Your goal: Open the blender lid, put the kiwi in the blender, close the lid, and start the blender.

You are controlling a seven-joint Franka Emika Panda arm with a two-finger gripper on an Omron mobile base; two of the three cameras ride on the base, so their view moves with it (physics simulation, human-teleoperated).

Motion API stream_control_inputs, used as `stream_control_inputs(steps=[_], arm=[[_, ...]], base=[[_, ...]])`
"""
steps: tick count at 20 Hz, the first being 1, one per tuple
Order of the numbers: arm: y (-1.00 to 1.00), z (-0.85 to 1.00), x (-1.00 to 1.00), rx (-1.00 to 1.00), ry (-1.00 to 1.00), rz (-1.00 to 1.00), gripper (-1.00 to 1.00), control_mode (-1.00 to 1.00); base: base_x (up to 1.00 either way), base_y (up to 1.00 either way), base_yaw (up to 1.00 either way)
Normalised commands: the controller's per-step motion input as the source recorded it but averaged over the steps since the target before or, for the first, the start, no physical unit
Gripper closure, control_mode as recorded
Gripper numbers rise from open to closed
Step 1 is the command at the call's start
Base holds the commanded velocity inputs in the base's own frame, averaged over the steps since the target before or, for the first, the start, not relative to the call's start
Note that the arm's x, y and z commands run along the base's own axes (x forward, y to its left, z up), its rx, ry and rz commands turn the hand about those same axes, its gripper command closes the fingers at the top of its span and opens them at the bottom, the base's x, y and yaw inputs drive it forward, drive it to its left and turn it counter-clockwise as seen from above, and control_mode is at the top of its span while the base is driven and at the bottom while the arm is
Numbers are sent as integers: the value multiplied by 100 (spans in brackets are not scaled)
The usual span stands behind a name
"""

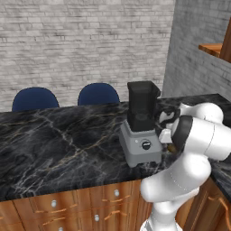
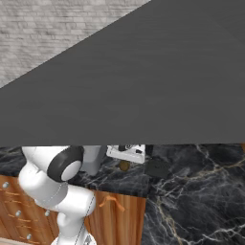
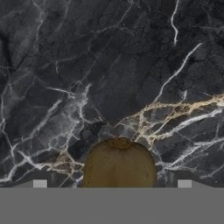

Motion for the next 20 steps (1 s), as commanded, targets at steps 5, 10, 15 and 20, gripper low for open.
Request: stream_control_inputs(steps=[5,10,15,20], arm=[[0,-19,1,0,-1,6,-100,-100],[0,-26,0,0,-2,4,-100,-100],[2,-16,-3,0,-2,1,100,-100],[2,68,-23,0,-18,0,100,-100]], base=[[0,0,0],[0,0,0],[0,0,0],[0,0,0]])
